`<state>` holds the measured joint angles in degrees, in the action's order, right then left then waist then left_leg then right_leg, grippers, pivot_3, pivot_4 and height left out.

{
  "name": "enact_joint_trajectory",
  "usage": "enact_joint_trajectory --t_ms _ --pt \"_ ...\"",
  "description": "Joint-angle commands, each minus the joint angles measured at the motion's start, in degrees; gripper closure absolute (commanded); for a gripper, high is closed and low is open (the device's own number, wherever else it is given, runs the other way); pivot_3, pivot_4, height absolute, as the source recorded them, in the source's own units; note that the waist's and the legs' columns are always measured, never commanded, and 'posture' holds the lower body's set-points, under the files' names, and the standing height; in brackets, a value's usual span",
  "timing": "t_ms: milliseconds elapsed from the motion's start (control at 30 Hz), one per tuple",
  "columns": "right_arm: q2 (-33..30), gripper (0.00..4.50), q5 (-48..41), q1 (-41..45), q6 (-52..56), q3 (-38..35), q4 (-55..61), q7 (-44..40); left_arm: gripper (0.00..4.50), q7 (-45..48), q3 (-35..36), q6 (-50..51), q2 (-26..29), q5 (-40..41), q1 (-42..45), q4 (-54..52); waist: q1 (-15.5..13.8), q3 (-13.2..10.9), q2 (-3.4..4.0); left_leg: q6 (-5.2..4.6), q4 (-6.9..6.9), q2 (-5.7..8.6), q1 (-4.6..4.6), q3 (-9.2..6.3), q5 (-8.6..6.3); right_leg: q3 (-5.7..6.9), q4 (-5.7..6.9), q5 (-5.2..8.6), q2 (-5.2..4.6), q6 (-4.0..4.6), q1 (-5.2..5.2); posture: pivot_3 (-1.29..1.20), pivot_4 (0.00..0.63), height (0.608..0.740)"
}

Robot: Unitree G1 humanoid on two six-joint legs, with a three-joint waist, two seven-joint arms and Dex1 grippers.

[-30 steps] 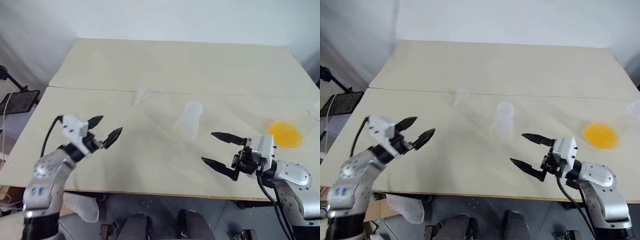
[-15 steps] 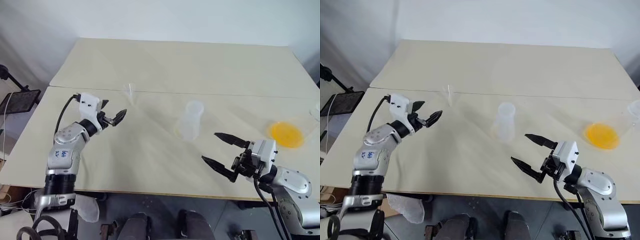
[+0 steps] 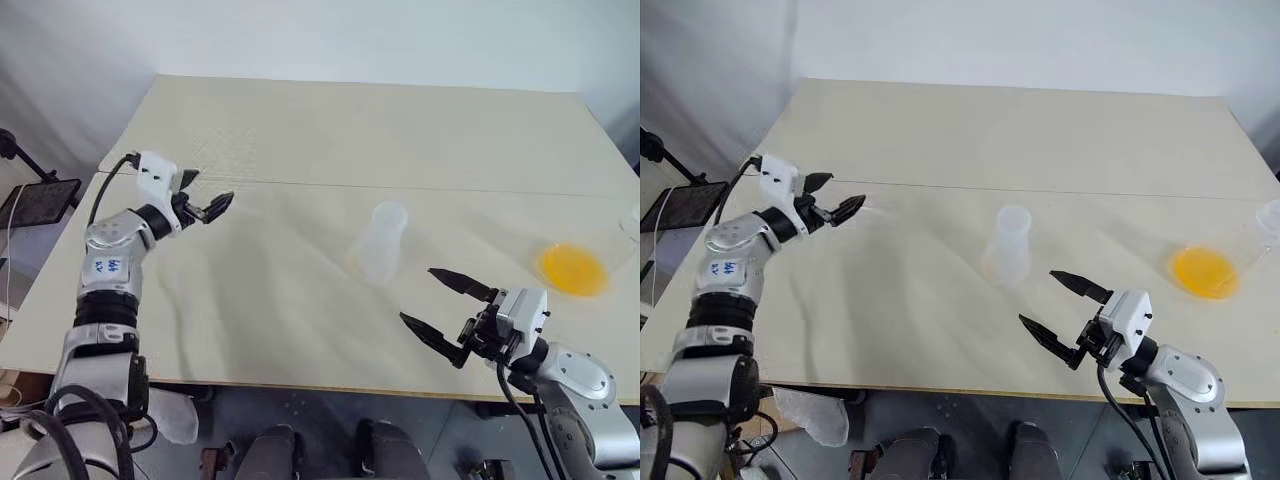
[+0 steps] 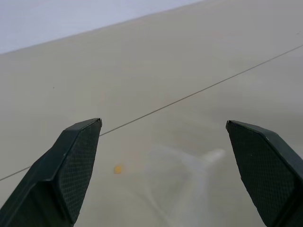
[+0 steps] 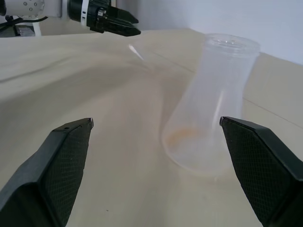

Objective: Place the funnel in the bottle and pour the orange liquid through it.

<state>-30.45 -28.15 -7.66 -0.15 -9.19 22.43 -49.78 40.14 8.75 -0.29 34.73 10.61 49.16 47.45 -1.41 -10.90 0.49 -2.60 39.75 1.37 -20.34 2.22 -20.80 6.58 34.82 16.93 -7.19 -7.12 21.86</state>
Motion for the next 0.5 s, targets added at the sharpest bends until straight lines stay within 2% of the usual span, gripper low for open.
enact_joint_trajectory --t_ms 33,267,500 --pt "0.7 0.0 0.1 -0.2 -1.8 -0.4 2.1 0.8 0.02 2.2 -1.0 -1.6 -0.8 -1.1 0.9 3.2 0.0 0.0 0.0 0.0 0.0 0.0 0.0 0.0 0.0 0.0 0.02 0.0 0.0 0.0 0.0 0.0 0.15 0.74" --pt "1.1 0.0 0.8 -1.6 -2.6 -1.2 3.0 2.1 0.02 5.0 -2.5 4.5 -4.5 0.2 -6.0 -7.1 -0.1 0.0 0.0 -0.05 0.15 0.08 0.01 -0.06 0.03 -0.02 0.17 -0.01 -0.15 -0.01 -0.06 0.0 0.15 0.74" --pt "0.9 0.0 0.7 -2.0 -2.6 -1.1 3.2 2.2 0.02 4.5 -0.3 5.0 -5.8 2.9 -9.0 -13.1 0.1 0.0 -0.04 -0.04 0.16 -0.03 -0.06 -0.03 0.02 -0.25 0.2 0.0 -0.12 0.0 0.09 0.0 0.15 0.74"
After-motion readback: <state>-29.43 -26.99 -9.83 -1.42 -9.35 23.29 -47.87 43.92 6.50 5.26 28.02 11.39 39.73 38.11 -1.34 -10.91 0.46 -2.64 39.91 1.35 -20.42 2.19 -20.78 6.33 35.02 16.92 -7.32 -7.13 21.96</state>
